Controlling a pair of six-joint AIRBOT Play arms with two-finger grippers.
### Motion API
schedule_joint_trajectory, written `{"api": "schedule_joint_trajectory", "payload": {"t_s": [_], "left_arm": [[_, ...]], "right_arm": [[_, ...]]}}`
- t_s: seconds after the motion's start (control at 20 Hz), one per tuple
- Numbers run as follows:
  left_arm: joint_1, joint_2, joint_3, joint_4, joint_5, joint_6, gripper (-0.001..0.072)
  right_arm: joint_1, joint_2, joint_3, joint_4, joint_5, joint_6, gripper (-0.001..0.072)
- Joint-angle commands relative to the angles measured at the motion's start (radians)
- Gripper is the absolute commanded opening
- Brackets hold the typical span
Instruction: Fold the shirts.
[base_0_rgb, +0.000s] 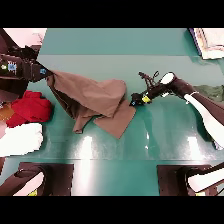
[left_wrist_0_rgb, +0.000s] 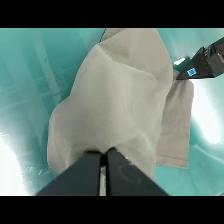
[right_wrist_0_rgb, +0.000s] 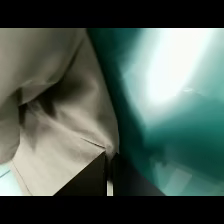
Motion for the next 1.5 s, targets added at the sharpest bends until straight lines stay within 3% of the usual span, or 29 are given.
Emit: {"api": "schedule_joint_trajectory", "payload": {"t_s": [0.0, 0.15, 0.35, 0.7, 1.15, 1.3, 1.45], "left_arm": [[0.001, 0.001, 0.004, 0.006, 0.018, -0.005, 0.0021], [0.000, 0.001, 0.102, 0.034, 0.092, -0.046, 0.0021], [0.000, 0.001, 0.354, 0.037, 0.185, -0.051, 0.0021], [0.000, 0.005, 0.706, -0.010, 0.195, -0.053, 0.0021], [0.000, 0.098, 0.700, -0.251, 0.200, -0.074, 0.0022], [0.000, 0.092, 0.674, -0.237, 0.093, -0.108, 0.0021], [0.000, 0.086, 0.442, -0.176, 0.005, -0.131, 0.0021]], "right_arm": [[-0.019, 0.048, 0.006, -0.003, -0.011, 0.010, 0.0018], [-0.133, 0.213, 0.056, -0.021, -0.034, 0.042, 0.0017], [-0.327, 0.454, 0.272, -0.192, -0.023, 0.102, 0.0017], [-0.541, 0.711, 0.595, -0.212, -0.034, 0.102, 0.0017], [-0.828, 0.896, 0.772, -0.211, 0.006, 0.102, 0.0017], [-0.859, 0.928, 0.692, -0.209, 0.036, 0.102, 0.0016], [-0.846, 0.844, 0.671, -0.167, 0.164, 0.103, 0.0016]]}}
